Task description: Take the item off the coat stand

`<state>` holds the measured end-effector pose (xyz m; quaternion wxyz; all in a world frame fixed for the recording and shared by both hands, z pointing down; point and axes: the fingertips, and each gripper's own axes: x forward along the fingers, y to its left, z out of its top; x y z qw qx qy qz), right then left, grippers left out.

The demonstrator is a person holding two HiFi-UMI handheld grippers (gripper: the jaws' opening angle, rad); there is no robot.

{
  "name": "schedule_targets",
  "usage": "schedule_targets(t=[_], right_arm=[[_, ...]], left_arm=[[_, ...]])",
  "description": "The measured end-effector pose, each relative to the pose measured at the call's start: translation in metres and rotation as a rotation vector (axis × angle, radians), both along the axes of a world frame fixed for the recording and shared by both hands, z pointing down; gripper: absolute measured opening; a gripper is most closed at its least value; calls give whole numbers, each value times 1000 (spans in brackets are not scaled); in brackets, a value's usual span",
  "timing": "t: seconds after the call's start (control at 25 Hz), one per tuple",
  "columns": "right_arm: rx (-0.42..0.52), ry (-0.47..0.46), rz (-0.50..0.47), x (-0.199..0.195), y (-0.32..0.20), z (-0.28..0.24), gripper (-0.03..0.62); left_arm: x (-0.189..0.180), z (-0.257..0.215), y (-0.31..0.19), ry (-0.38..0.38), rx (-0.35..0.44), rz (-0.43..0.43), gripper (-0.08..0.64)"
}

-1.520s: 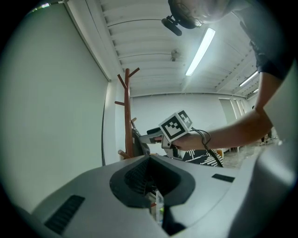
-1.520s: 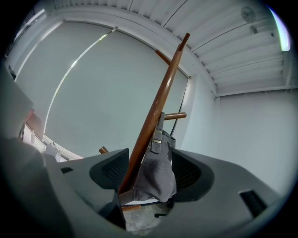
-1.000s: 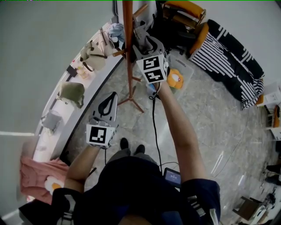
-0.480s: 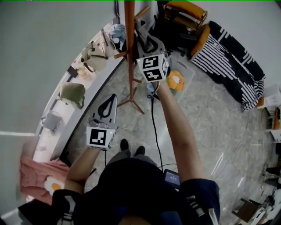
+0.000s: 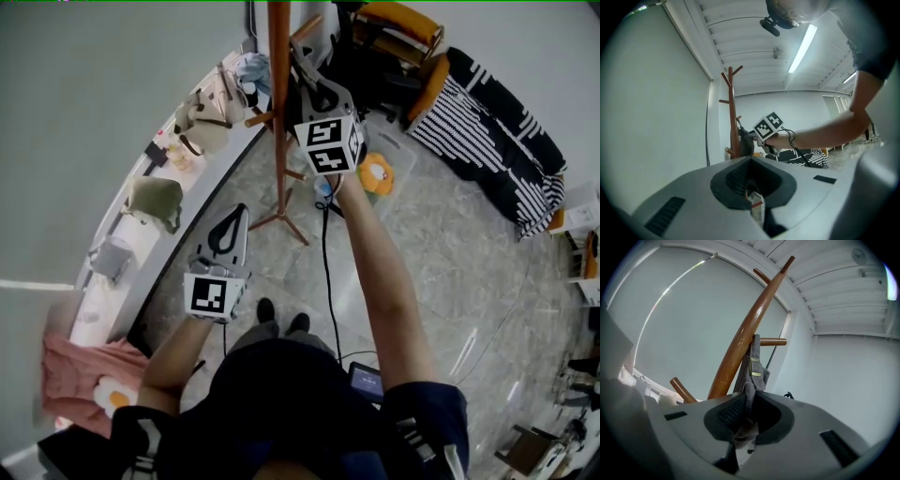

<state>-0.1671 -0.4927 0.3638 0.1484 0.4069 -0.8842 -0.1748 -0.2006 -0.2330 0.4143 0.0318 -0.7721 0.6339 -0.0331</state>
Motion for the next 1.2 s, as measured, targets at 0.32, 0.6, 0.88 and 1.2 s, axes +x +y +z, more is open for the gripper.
schedule_targets(t=[0.32, 0.6, 0.88, 1.2], right_arm=[[-8, 3, 1, 3, 0, -8, 46], [-5, 0, 0, 11, 3, -18, 44], [18, -17, 28, 25, -2, -38, 43], [35, -24, 41, 34, -11, -57, 40]], left_arm=[[-2, -2, 1, 1, -4, -1, 23], [-2, -1, 3, -2, 3, 0, 23], [-1, 0, 6, -5, 8, -2, 23], [-2, 1, 6, -2, -2, -9, 23]])
